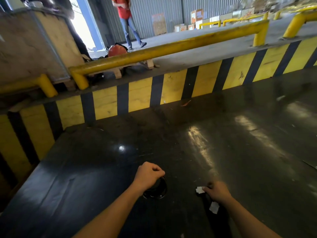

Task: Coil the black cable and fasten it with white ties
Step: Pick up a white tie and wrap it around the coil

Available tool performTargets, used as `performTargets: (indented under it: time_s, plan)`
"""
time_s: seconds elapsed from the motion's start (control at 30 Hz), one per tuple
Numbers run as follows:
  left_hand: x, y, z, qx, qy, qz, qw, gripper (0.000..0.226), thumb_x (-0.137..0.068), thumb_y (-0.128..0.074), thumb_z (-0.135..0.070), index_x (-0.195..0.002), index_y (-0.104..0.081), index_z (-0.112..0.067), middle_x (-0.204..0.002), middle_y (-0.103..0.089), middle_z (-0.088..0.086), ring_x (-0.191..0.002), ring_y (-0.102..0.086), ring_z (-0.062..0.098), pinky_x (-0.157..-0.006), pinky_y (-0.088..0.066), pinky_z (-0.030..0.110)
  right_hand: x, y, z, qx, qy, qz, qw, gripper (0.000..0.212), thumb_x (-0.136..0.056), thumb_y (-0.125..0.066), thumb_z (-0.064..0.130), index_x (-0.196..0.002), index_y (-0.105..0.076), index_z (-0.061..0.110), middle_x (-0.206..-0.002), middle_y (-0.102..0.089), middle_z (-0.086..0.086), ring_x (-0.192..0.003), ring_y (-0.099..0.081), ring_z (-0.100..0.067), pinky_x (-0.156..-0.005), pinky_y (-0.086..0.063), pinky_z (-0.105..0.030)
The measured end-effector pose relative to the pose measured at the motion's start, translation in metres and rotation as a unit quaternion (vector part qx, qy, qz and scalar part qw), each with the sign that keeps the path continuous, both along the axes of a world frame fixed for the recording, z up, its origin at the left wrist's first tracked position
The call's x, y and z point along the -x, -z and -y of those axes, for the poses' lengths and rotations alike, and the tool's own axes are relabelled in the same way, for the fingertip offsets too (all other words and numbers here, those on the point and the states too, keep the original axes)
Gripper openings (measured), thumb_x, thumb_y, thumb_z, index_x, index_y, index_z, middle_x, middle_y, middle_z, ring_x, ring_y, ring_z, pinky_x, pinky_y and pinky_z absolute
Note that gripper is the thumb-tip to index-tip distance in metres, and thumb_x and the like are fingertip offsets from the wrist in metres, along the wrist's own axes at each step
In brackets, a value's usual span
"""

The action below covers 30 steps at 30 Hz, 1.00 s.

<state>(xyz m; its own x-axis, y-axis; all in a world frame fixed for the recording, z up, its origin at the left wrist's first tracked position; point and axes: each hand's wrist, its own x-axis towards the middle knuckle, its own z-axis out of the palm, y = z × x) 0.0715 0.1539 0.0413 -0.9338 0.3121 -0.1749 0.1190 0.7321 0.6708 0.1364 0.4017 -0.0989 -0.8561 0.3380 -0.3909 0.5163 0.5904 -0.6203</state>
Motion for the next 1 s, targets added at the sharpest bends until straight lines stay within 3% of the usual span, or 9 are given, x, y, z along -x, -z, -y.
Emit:
performTargets:
  time_s: [0.1,0.2,0.27,0.37,0.53,0.63,0.73,0.8,1.0]
  plan:
    - [-0.002,0.006,0.006,0.005,0.007,0.03,1.0,0.01,-0.083,-0.066,-0.024,-0.079,-0.075,-0.023,-0.084,-0.069,-0.007,-0.089,-0.063,0.009,-0.075,-0.048,0.024,0.01,0.019,0.005,-0.051,-0.043,0.011,0.998,0.026,-0.078,-0.057,0.054,-0.08,-0.054,0.028,-0.102,-0.065,-0.008,-0.093,-0.062,-0.023,-0.066,-0.041,-0.03]
    - [-0.004,0.008,0.011,-0.019,0.015,0.06,0.998,0.01,-0.083,-0.066,-0.027,-0.081,-0.075,-0.023,-0.089,-0.07,-0.007,-0.092,-0.062,0.007,-0.08,-0.047,0.026,0.013,0.014,0.014,-0.081,-0.062,0.028,0.994,0.019,-0.08,-0.06,0.042,-0.076,-0.049,0.027,-0.101,-0.062,-0.005,-0.091,-0.06,-0.021,-0.069,-0.044,-0.031]
    - [-0.005,0.005,0.012,-0.025,0.023,0.064,0.997,0.013,-0.084,-0.065,-0.028,-0.086,-0.075,-0.021,-0.094,-0.071,-0.007,-0.093,-0.062,0.006,-0.081,-0.046,0.024,0.018,0.007,0.018,-0.061,-0.073,0.026,0.995,0.018,-0.081,-0.062,0.035,-0.069,-0.053,0.024,-0.087,-0.063,0.0,-0.083,-0.06,-0.017,-0.069,-0.045,-0.029]
    - [-0.004,-0.001,0.01,-0.011,0.037,0.03,0.999,0.017,-0.085,-0.064,-0.033,-0.088,-0.075,-0.021,-0.093,-0.072,-0.008,-0.087,-0.063,0.003,-0.079,-0.047,0.021,0.03,-0.021,0.025,0.107,-0.038,-0.046,0.993,0.014,-0.084,-0.064,0.025,-0.07,-0.066,0.025,-0.073,-0.066,0.001,-0.069,-0.061,-0.014,-0.068,-0.051,-0.033]
    - [0.003,-0.016,0.004,0.024,0.106,0.004,0.994,0.028,-0.083,-0.063,-0.041,-0.104,-0.072,-0.026,-0.107,-0.072,-0.007,-0.097,-0.063,0.001,-0.091,-0.05,0.026,0.037,-0.108,0.047,0.353,0.031,-0.201,0.913,0.014,-0.083,-0.066,0.01,-0.093,-0.063,0.019,-0.079,-0.067,-0.007,-0.06,-0.061,-0.013,-0.054,-0.047,-0.023]
    - [0.002,-0.029,-0.005,-0.018,0.135,0.01,0.991,0.031,-0.083,-0.063,-0.043,-0.107,-0.071,-0.024,-0.105,-0.073,-0.007,-0.094,-0.065,-0.001,-0.089,-0.051,0.025,0.033,-0.144,0.057,0.328,0.008,-0.288,0.9,0.016,-0.082,-0.067,0.009,-0.088,-0.062,0.022,-0.078,-0.069,-0.007,-0.06,-0.062,-0.011,-0.054,-0.048,-0.02]
    - [0.0,-0.044,-0.012,-0.124,0.111,0.038,0.985,0.026,-0.086,-0.063,-0.035,-0.098,-0.072,-0.013,-0.073,-0.067,-0.01,-0.059,-0.06,-0.006,-0.057,-0.045,0.01,0.031,-0.161,0.064,0.263,-0.024,-0.346,0.9,0.014,-0.081,-0.069,0.012,-0.083,-0.066,0.026,-0.075,-0.07,0.0,-0.063,-0.063,-0.004,-0.056,-0.046,-0.016]
    - [0.0,-0.051,-0.013,-0.156,0.105,0.049,0.981,0.028,-0.087,-0.062,-0.034,-0.088,-0.071,-0.008,-0.059,-0.054,-0.009,-0.046,-0.048,-0.003,-0.044,-0.036,0.012,0.029,-0.164,0.067,0.233,-0.041,-0.363,0.901,0.013,-0.081,-0.069,0.015,-0.083,-0.069,0.028,-0.077,-0.071,0.003,-0.069,-0.065,-0.002,-0.06,-0.047,-0.017]
    - [0.002,-0.071,-0.01,-0.159,0.13,0.063,0.977,0.012,-0.086,-0.063,-0.029,-0.08,-0.072,-0.024,-0.059,-0.05,-0.005,-0.047,-0.042,0.006,-0.044,-0.031,0.021,0.025,-0.178,0.068,0.201,-0.08,-0.373,0.902,0.015,-0.083,-0.066,0.015,-0.089,-0.07,0.028,-0.085,-0.072,0.007,-0.081,-0.065,0.001,-0.07,-0.048,-0.017]
